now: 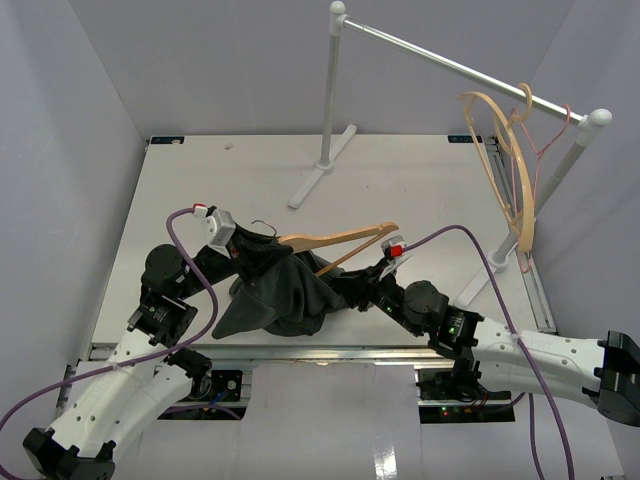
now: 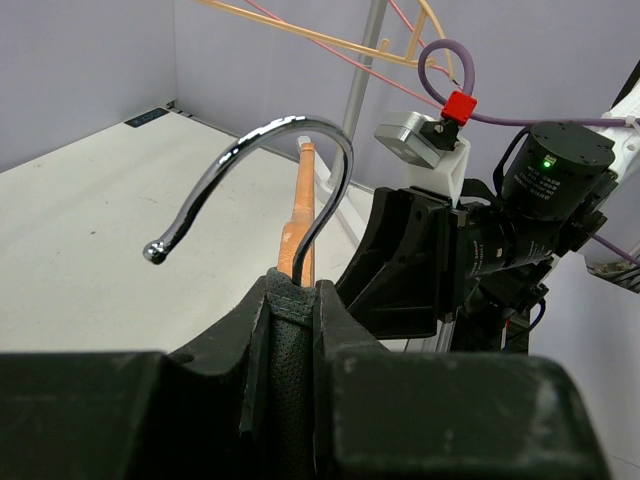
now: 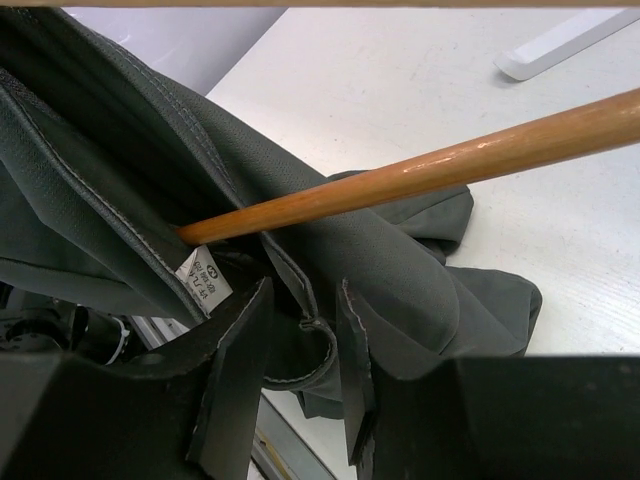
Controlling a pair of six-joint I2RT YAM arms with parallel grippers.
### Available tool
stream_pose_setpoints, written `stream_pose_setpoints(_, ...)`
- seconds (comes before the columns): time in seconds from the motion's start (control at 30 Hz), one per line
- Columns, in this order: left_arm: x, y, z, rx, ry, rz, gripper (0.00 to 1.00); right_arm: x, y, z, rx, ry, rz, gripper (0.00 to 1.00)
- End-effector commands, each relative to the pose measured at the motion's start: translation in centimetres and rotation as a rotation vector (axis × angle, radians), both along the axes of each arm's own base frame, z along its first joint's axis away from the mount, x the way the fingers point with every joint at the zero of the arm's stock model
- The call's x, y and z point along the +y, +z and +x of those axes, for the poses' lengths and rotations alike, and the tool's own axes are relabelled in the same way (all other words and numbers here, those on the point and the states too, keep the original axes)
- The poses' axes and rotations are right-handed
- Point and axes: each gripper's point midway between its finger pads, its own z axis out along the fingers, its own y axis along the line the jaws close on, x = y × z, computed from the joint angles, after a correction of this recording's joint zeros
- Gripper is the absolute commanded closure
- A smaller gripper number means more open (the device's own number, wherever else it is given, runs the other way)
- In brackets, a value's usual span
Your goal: Place the t-shirt on the hanger
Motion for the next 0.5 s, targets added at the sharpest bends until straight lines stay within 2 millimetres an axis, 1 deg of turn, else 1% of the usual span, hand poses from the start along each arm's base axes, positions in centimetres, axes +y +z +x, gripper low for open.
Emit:
stream_pose_setpoints(0.0, 0.1, 1.3, -0.1, -0.042, 0.003, -0.023, 1.0, 0.5, 1.0, -0.2, -0.022, 0.013, 0.018, 0.61)
stream_pose_setpoints(0.17, 0.1, 1.3, 0.0, -0.041, 0.005, -0.024, 1.0, 0.6, -0.5, 0.3, -0.008, -0.019, -0.045, 0.59)
stream_pose_setpoints(0.23, 0.1, 1.3, 0.0, -0.042, 0.006, -0.023, 1.0, 1.0, -0.9, 0.0, -0.006, 0.003, -0.061, 0.57)
stream_pose_setpoints(0.47, 0.1, 1.2, 0.1, -0.038, 0.006, -0.023, 1.0, 2.2, -1.7, -0.4, 0.002, 0.036, -0.088, 0.55)
